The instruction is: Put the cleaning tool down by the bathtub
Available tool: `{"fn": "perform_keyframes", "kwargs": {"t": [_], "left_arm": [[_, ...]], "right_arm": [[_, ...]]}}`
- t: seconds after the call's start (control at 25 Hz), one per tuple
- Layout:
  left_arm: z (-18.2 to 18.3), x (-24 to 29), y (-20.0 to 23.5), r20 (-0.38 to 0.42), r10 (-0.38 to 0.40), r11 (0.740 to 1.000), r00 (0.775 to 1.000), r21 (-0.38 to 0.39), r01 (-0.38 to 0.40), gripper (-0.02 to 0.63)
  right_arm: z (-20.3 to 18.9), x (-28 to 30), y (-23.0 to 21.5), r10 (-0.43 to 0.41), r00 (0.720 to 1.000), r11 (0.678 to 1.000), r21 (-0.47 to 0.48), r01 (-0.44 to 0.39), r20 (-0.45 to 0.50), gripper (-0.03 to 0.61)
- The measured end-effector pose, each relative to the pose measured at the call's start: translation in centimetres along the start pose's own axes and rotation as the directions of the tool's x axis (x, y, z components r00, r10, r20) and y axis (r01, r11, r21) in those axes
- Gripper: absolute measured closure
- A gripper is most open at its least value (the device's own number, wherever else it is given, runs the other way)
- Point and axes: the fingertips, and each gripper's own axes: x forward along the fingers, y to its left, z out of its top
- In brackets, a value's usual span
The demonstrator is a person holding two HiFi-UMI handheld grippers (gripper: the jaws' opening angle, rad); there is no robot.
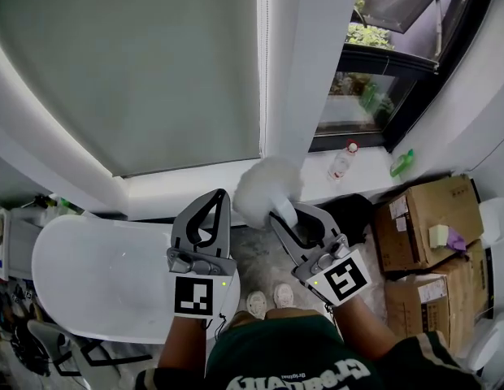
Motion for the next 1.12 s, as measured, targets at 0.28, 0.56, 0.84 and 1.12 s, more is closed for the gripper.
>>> {"fn": "perform_keyframes", "kwargs": {"t": [0.28,0.56,0.84,1.12], "left_arm": [[-0.7,0.5,-0.4,-0.042,0.053,0.998,0.998,0.023,-0.052,0.607],[-1.5,0.5,-0.5,-0.066,0.085,0.996,0.994,0.037,-0.083,0.607],[-2.8,0.2,-0.1,-0.112,0.136,0.990,0.984,0.051,-0.131,0.607],[-5.0,0.7,0.8,-0.138,0.186,0.982,0.973,0.051,-0.180,0.607]], "right_arm": [[-0.3,0.1,-1.3,0.065,0.998,0.998,-0.010,-0.065,0.016,0.486],[-1.5,0.5,-2.5,0.115,0.993,0.993,0.025,-0.115,0.000,0.486],[-3.1,1.1,-2.0,0.177,0.984,0.981,0.084,-0.177,0.003,0.485],[-4.7,2.5,-2.0,0.219,0.975,0.971,0.097,-0.221,0.024,0.485]]}}
